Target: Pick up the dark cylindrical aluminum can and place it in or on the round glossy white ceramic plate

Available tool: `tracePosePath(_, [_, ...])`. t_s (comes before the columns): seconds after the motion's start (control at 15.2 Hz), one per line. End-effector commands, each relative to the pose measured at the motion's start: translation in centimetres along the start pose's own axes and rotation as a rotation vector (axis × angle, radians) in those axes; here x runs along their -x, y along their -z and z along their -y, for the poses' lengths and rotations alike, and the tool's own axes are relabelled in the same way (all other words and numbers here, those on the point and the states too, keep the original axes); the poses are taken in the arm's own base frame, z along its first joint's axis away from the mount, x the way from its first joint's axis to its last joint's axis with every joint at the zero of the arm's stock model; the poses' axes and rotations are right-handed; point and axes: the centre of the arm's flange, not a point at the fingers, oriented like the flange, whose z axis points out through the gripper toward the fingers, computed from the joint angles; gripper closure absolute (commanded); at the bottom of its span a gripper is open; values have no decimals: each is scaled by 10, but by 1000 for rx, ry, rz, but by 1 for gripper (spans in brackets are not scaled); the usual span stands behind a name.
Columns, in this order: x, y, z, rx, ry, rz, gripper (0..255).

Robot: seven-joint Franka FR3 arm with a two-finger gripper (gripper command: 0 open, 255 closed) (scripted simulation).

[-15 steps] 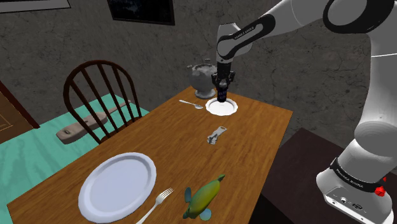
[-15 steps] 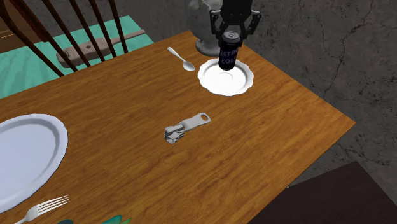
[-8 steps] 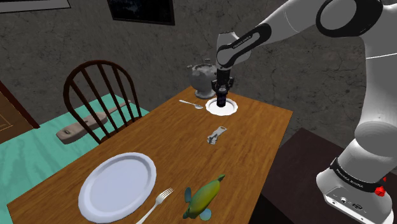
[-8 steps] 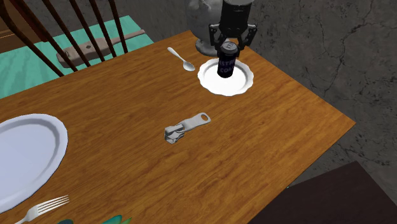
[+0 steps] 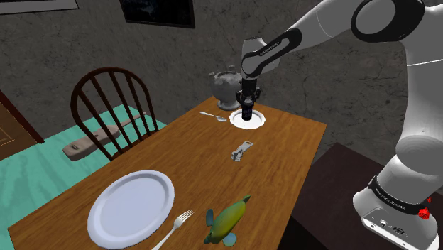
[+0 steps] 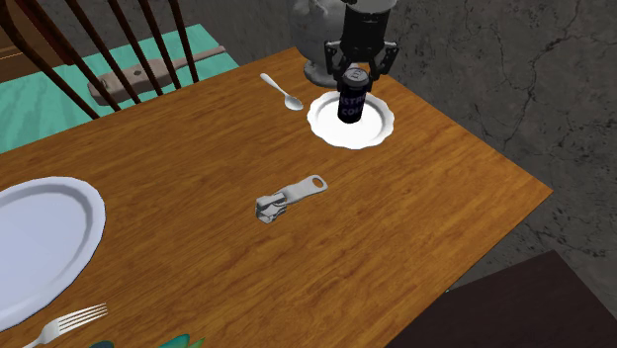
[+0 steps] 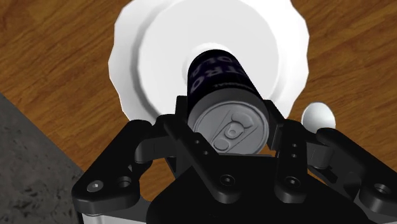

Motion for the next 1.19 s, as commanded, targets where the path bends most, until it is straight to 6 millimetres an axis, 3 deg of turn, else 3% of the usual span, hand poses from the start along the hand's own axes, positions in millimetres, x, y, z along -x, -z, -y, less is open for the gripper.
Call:
tracePosePath(0.0, [0, 0, 0, 0, 0, 0, 0])
tracePosePath(0.33, [0, 0, 0, 0, 0, 0, 0])
tracePosePath(0.59, [0, 50, 0, 0, 0, 0, 0])
tracePosePath(1.12, [0, 50, 0, 0, 0, 0, 0])
